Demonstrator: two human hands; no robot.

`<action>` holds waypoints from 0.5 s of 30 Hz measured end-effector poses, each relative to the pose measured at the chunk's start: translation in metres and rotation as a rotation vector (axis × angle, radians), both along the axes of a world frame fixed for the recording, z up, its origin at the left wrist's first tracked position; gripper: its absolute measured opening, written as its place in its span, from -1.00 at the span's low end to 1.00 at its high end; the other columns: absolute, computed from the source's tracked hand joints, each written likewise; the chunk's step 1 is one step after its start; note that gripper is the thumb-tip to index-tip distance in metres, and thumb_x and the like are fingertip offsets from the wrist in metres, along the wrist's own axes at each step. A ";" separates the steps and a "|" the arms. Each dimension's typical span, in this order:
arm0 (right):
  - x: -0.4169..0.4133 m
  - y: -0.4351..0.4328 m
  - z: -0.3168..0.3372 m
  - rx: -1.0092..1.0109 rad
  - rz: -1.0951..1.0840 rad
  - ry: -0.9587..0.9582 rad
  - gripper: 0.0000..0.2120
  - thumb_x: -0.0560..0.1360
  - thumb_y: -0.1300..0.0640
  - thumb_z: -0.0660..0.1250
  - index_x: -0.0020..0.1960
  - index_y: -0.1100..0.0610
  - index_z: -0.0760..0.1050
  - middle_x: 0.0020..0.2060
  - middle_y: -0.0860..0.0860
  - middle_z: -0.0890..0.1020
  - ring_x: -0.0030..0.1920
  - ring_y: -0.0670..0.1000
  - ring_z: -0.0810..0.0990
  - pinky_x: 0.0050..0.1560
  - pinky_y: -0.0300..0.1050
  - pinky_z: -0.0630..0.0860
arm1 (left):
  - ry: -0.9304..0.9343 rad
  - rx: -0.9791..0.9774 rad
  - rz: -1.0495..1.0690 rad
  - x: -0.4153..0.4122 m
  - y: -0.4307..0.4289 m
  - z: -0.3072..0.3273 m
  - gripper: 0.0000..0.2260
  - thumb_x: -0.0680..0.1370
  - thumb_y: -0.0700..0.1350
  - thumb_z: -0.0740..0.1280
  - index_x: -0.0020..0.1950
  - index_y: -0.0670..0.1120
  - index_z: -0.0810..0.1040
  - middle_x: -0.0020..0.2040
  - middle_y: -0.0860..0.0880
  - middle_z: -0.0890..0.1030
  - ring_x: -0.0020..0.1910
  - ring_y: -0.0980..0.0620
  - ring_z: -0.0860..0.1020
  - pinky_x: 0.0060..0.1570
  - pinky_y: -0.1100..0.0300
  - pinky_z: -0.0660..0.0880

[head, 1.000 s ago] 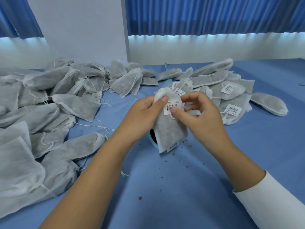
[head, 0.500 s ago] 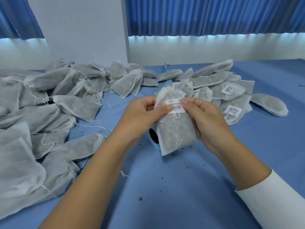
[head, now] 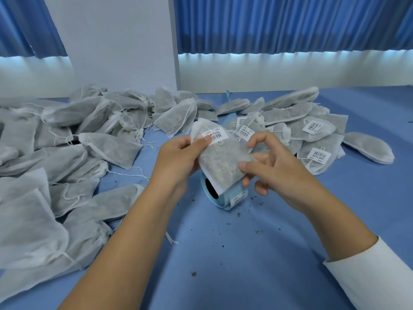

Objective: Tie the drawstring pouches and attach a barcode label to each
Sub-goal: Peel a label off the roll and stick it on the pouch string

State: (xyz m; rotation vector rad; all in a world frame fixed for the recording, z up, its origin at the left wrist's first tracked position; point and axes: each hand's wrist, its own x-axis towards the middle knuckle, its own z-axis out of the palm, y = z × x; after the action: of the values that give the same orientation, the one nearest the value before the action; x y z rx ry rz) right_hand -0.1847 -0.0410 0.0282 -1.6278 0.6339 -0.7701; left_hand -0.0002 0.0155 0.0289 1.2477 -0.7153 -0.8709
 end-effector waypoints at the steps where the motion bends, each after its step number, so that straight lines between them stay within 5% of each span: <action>1: -0.002 -0.001 0.000 -0.004 0.027 0.012 -0.79 0.51 0.29 0.39 -0.05 0.04 0.41 -0.34 0.01 0.62 -0.32 0.00 0.60 -0.48 -0.25 0.39 | -0.012 0.009 -0.005 0.002 0.000 -0.001 -0.83 0.57 -0.10 0.41 -0.04 -0.21 0.67 -0.05 -0.17 0.72 -0.10 -0.02 0.69 -0.10 0.17 0.66; 5: -0.002 -0.008 0.002 0.040 -0.032 -0.101 -0.83 0.46 0.30 0.41 -0.13 0.04 0.60 -0.32 0.03 0.64 -0.29 -0.05 0.59 -0.25 -0.26 0.52 | -0.299 0.163 0.119 0.024 -0.004 -0.004 -0.64 0.63 0.13 0.25 -0.16 -0.11 0.59 -0.12 -0.01 0.70 -0.11 0.00 0.67 -0.08 0.12 0.62; 6: -0.002 -0.011 0.004 0.097 -0.096 -0.241 -0.81 0.47 0.32 0.39 -0.04 0.04 0.61 -0.25 0.04 0.68 -0.22 -0.06 0.64 -0.15 -0.23 0.56 | -0.425 0.212 0.163 0.031 -0.005 -0.006 -0.64 0.63 0.15 0.23 -0.18 -0.10 0.53 -0.17 -0.02 0.64 -0.16 -0.08 0.60 -0.09 0.10 0.57; 7: -0.002 -0.015 0.006 0.175 -0.130 -0.390 -0.73 0.48 0.32 0.37 0.09 0.03 0.59 -0.13 0.07 0.70 -0.09 -0.04 0.68 -0.04 -0.20 0.59 | -0.541 0.265 0.199 0.038 -0.006 -0.008 -0.67 0.63 0.14 0.22 -0.18 -0.07 0.51 -0.24 0.09 0.45 -0.25 0.05 0.43 -0.19 0.12 0.47; 8: -0.003 -0.017 0.006 0.249 -0.132 -0.513 -0.65 0.50 0.32 0.35 0.21 0.01 0.53 0.04 0.10 0.68 0.06 0.01 0.68 0.07 -0.16 0.59 | -0.607 0.321 0.234 0.045 -0.008 -0.011 -0.67 0.62 0.12 0.23 -0.13 -0.11 0.55 -0.25 -0.09 0.54 -0.25 -0.19 0.43 -0.25 0.13 0.40; 9: -0.003 -0.019 0.006 0.309 -0.124 -0.590 -0.59 0.53 0.33 0.32 0.29 -0.03 0.47 0.18 0.13 0.62 0.16 0.08 0.65 0.14 -0.10 0.59 | -0.632 0.377 0.261 0.054 -0.011 -0.015 -0.69 0.61 0.10 0.26 0.02 -0.14 0.60 0.01 -0.24 0.59 0.00 -0.31 0.48 -0.19 0.10 0.43; 10: -0.003 -0.019 0.005 0.352 -0.116 -0.620 -0.57 0.55 0.33 0.29 0.31 -0.07 0.44 0.26 0.15 0.56 0.20 0.12 0.62 0.17 -0.05 0.58 | -0.648 0.444 0.293 0.063 -0.012 -0.018 -0.66 0.60 0.07 0.29 0.20 -0.15 0.57 0.03 -0.18 0.58 0.00 -0.19 0.53 -0.02 0.09 0.47; 11: -0.002 -0.019 0.004 0.372 -0.110 -0.604 -0.56 0.56 0.33 0.28 0.32 -0.08 0.44 0.28 0.16 0.53 0.21 0.13 0.62 0.18 -0.02 0.58 | -0.668 0.520 0.326 0.074 -0.012 -0.021 -0.61 0.59 0.06 0.30 0.32 -0.15 0.52 0.22 -0.22 0.53 0.20 -0.18 0.50 0.18 0.07 0.45; 15: 0.004 -0.013 -0.005 0.344 -0.052 -0.436 -0.61 0.54 0.26 0.32 0.32 -0.01 0.54 0.28 0.11 0.57 0.22 0.08 0.61 0.14 -0.03 0.60 | -0.589 0.713 0.489 0.105 -0.007 -0.030 -0.61 0.58 -0.04 0.28 0.39 -0.12 0.46 0.49 -0.29 0.22 0.47 -0.20 0.22 0.33 0.09 0.30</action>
State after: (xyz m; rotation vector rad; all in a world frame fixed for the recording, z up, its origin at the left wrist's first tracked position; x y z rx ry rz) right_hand -0.1807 -0.0540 0.0228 -1.0883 0.4639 -0.9603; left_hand 0.1050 0.0084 -0.0010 2.2583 -0.5121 -0.3326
